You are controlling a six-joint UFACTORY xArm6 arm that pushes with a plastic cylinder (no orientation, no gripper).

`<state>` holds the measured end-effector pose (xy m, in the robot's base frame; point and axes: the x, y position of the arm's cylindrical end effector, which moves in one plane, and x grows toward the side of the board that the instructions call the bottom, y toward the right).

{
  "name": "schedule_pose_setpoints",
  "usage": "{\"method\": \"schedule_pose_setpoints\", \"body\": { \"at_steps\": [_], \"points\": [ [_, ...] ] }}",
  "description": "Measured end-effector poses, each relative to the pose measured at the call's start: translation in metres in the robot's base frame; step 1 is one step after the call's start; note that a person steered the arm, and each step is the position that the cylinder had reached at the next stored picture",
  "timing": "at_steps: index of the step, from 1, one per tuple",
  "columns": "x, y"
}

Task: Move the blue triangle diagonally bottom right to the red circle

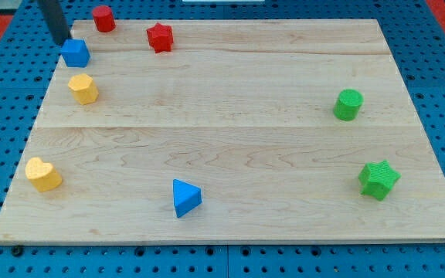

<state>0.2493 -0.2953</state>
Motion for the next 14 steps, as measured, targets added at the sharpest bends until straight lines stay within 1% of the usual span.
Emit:
{"method": "schedule_pose_setpoints", "body": {
  "at_steps": [1,2,3,4,5,6,7,8,9,10,11,12,13,14],
  "points": [
    [0.010,-0.003],
    [0.040,-0.003],
    [0.057,0.016],
    [0.042,0.006],
    [0.030,0.018],
    [0.031,0.086],
    [0.047,0.171],
    [0.081,0.249],
    [0.077,0.205],
    [0.055,0.127],
    [-0.016,0.111],
    [-0.045,0.140],
    [-0.031,0.193],
    [0.031,0.197]
  ]
}}
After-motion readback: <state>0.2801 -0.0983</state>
